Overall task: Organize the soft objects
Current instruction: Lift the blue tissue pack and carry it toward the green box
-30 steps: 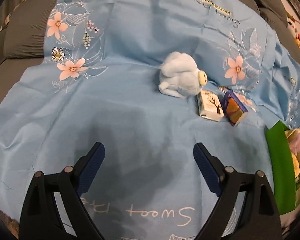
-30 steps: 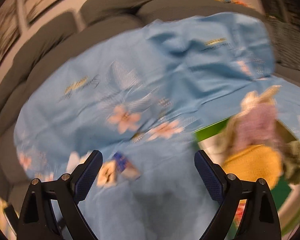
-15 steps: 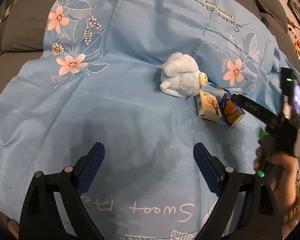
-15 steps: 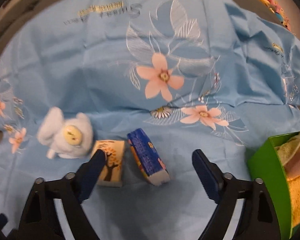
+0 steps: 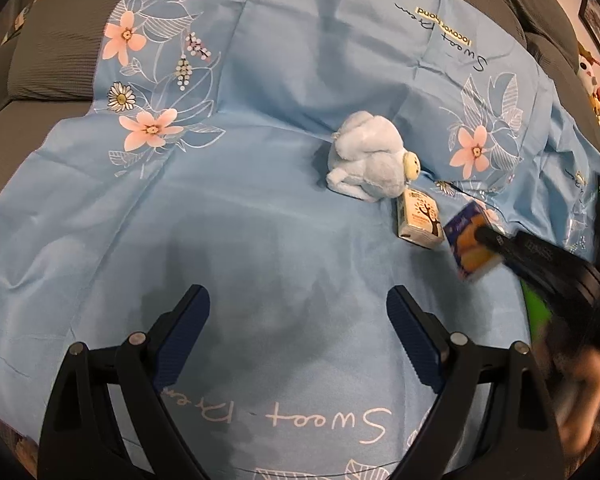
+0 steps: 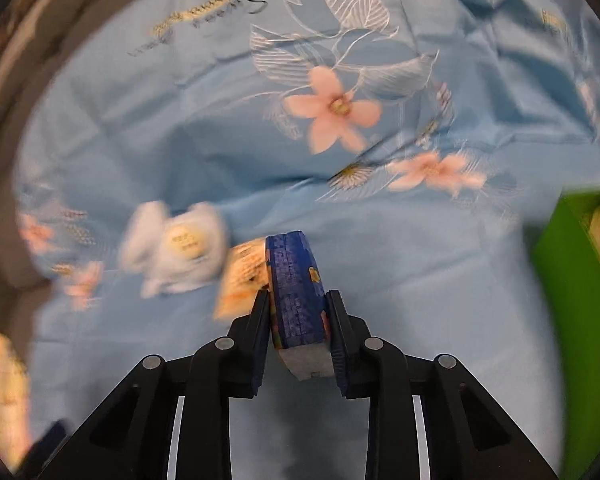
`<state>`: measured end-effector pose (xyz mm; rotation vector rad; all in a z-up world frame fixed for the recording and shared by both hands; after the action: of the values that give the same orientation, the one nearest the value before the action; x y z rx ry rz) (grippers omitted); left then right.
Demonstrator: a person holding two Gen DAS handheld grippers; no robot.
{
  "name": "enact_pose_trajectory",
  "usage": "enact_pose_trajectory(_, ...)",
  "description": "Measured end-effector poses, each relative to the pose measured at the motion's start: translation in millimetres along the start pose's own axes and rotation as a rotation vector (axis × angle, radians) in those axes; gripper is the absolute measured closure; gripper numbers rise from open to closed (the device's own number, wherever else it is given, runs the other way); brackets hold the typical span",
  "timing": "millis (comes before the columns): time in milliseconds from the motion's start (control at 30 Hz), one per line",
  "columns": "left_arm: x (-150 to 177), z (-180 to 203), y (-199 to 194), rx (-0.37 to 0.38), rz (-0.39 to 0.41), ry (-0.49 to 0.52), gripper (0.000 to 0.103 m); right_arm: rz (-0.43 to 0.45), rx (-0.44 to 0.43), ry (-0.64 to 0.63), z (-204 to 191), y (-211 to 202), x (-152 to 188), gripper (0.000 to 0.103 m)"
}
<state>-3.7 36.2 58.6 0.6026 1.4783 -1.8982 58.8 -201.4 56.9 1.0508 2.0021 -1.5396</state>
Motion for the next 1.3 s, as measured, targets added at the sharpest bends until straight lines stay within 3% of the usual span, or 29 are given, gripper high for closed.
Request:
enact_pose_trajectory(167,-1.1,-3.4,-2.5,-0.013,0.01,-0.006,0.013,-0.183,-0.192,0.148,-10.9,-7.3,45.3,0.074)
enact_pose_trajectory(267,0.0,-1.9,-4.3,-0.002,0.012,-0.003,0.013,-0.244,-0.188,0.161,-17.1,-7.2,69.0,0.074)
enact_pose_trajectory(400,2.7,0.4,-4.1,0.012,0.002,0.001,0.013,-0.207,-0.098,0.152,-10.4,-18.2,67.2,0.073)
enact_pose_trajectory(533,5.8,3.9,-1.8,0.032,-0.015,0.002,0.013,-0.232,-0.034,0.161,9.1,-20.8,59.1,0.066)
enact_pose_trajectory(633,7.9,7.8,-0.1,0.057,-0.019,0.002,0.014,-0.193,-0.009,0.175,21.3,-25.5,52.6,0.047)
enact_pose_trajectory(667,8.9,9.6,0.3,0.065,-0.02,0.001,0.014,-0.167,-0.001,0.195,26.7,-29.3,50.7,0.037)
enact_pose_trajectory(700,9.6,11.9,1.5,0.079,-0.019,0.003,0.014,-0.155,-0.002,0.206,29.6,-30.1,49.3,0.035)
enact_pose_trajectory(833,16.4,29.5,10.3,0.152,-0.036,0.036,0.017,-0.173,-0.053,0.229,33.1,-24.4,46.7,0.035)
enact_pose_trajectory(1067,35.5,65.6,35.4,0.292,-0.159,0.089,0.052,-0.221,-0.138,0.208,23.9,-11.3,48.6,0.035)
enact_pose_trajectory(1200,45.6,76.2,44.9,0.336,-0.197,0.121,0.072,-0.298,-0.183,0.24,24.3,3.8,54.6,0.051)
enact_pose_trajectory(1300,44.8,78.3,47.4,0.392,-0.184,0.097,0.073,-0.307,-0.162,0.222,22.6,11.1,57.2,0.056)
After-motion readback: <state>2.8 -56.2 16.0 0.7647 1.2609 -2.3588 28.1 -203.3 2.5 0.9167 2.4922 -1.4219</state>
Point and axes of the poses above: each gripper's, at about its wrist camera, not at the fingertips, and y roughly the way its jaws point, z to its right, x to its underside, the point moved 1 cm from there along y, roughly the way its jaws point, and after that the axes turned 6 degrees about z, right-handed, at the moved point
